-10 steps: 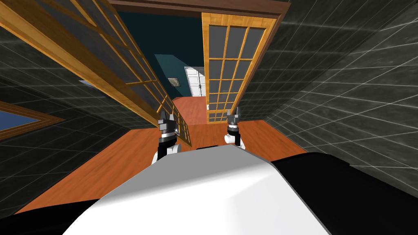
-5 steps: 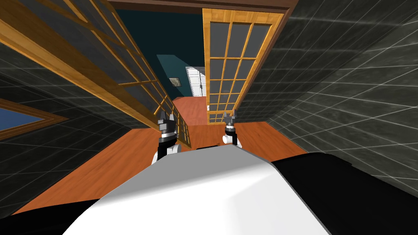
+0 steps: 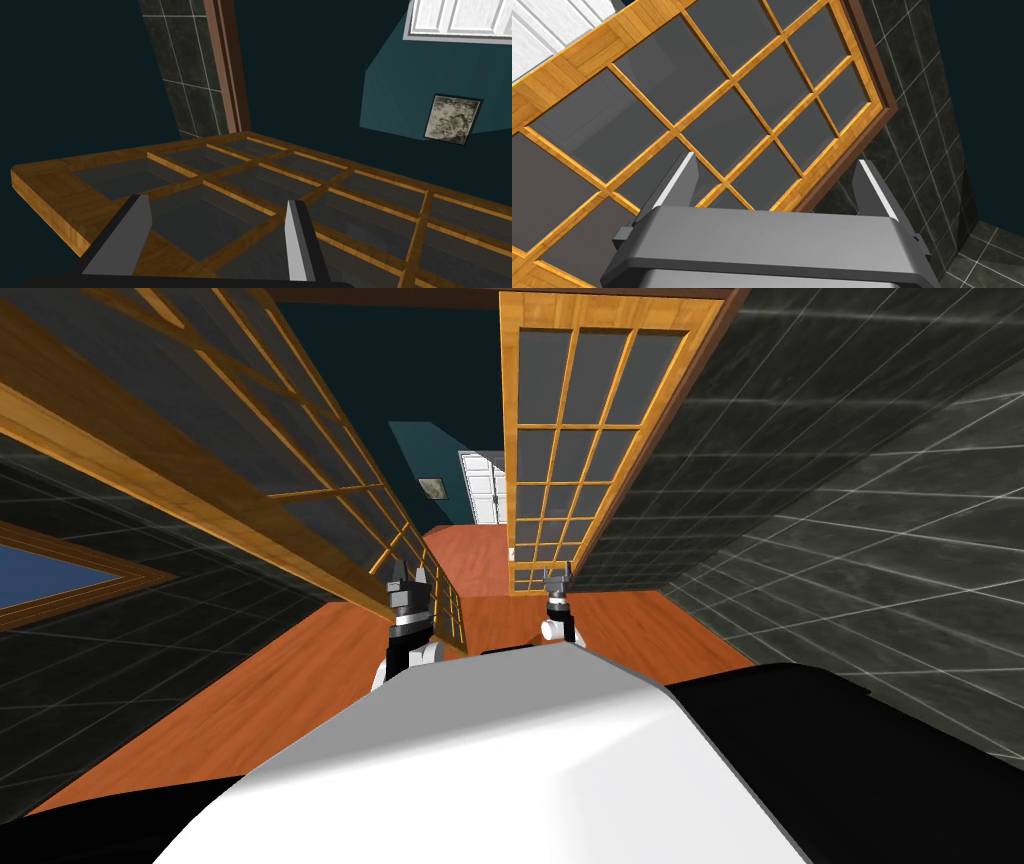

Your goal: Pull the door open

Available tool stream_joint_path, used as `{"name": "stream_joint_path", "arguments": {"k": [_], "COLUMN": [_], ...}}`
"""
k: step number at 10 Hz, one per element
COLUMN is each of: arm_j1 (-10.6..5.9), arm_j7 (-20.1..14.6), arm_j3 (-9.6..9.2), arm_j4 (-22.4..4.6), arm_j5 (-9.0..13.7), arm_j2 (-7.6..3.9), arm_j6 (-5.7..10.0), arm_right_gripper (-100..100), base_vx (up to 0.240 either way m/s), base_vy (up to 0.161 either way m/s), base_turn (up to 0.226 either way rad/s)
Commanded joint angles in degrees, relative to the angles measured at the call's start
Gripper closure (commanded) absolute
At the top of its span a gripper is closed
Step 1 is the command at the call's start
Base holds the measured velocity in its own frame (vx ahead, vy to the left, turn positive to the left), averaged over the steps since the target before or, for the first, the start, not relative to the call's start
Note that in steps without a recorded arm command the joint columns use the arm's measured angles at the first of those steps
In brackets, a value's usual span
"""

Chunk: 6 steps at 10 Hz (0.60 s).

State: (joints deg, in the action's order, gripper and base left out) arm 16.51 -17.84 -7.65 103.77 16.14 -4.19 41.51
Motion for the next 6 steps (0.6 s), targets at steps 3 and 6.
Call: {"name": "stream_joint_path", "arguments": {"k": [3, 6], "arm_j1": [-1.68, -2.63], "arm_j7": [-4.15, -6.41], "arm_j3": [-1.55, -2.47], "arm_j4": [-5.23, -8.24], "arm_j5": [2.77, 4.3], "arm_j2": [-0.4, -0.52], "arm_j6": [0.96, 1.56], "arm_right_gripper": [-100, -100], "base_vx": [0.093, 0.074], "base_vy": [-0.027, -0.009], "base_turn": [0.051, 0.036]}}
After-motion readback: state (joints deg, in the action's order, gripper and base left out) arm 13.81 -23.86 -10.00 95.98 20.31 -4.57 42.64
